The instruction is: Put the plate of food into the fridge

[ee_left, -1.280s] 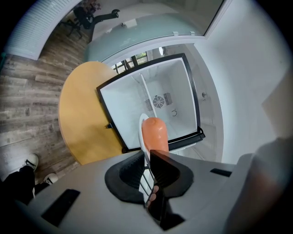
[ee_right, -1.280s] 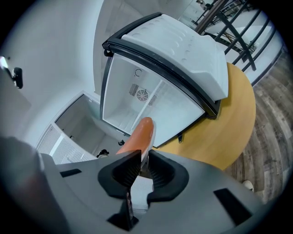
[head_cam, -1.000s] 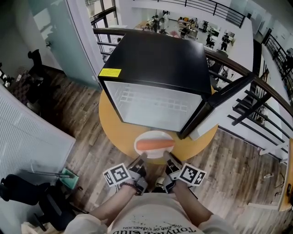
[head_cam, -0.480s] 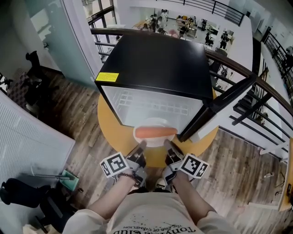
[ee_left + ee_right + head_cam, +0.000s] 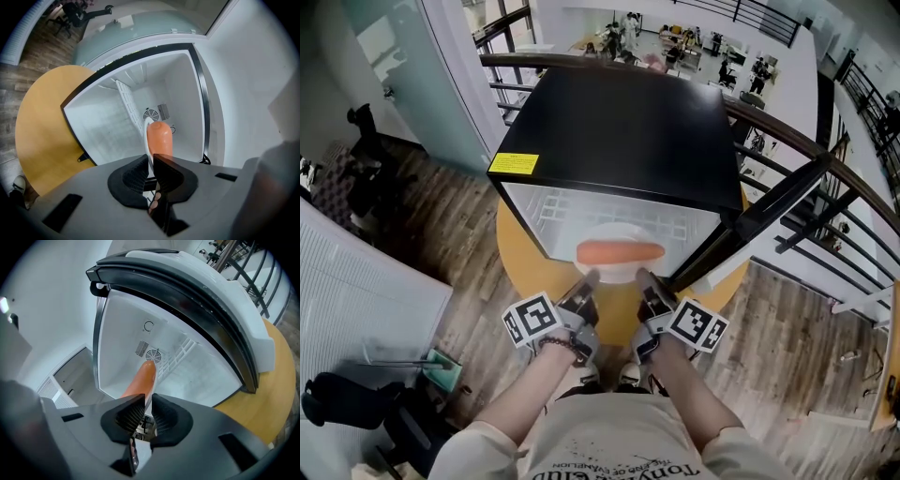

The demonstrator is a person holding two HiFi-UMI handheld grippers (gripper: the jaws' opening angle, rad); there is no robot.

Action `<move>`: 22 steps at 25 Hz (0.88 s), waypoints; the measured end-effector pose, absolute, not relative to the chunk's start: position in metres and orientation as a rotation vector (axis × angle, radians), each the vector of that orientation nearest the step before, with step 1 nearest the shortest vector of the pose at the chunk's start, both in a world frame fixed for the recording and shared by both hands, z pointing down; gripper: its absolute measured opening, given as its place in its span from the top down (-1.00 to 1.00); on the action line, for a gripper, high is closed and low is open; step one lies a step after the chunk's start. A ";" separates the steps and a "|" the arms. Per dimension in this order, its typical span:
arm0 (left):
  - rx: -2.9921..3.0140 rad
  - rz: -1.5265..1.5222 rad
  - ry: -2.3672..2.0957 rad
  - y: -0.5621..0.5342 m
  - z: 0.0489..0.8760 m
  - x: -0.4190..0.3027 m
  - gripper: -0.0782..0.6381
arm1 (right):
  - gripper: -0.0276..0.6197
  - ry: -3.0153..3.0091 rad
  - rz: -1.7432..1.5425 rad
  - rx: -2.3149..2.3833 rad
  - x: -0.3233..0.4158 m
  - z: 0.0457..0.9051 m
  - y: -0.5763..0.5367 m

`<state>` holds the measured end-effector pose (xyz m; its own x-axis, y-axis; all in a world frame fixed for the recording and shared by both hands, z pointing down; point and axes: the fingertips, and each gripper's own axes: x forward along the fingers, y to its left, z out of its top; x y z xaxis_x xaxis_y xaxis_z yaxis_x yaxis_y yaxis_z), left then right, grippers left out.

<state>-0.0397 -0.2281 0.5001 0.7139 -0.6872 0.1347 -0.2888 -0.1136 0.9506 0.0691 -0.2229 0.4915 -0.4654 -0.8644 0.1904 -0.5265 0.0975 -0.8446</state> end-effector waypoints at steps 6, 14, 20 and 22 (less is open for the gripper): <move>1.683 -0.399 -0.776 -0.251 0.501 -0.036 0.65 | 0.72 1.995 -1.314 -1.384 0.072 0.493 -0.244; 1.695 -0.380 -0.787 -0.281 0.503 -0.032 0.65 | 0.72 1.976 -1.307 -1.416 0.077 0.495 -0.272; 1.685 -0.367 -0.792 -0.296 0.503 -0.028 0.65 | 0.72 1.971 -1.311 -1.434 0.080 0.495 -0.287; 1.686 -0.365 -0.795 -0.301 0.504 -0.027 0.65 | 0.72 1.969 -1.310 -1.440 0.081 0.496 -0.292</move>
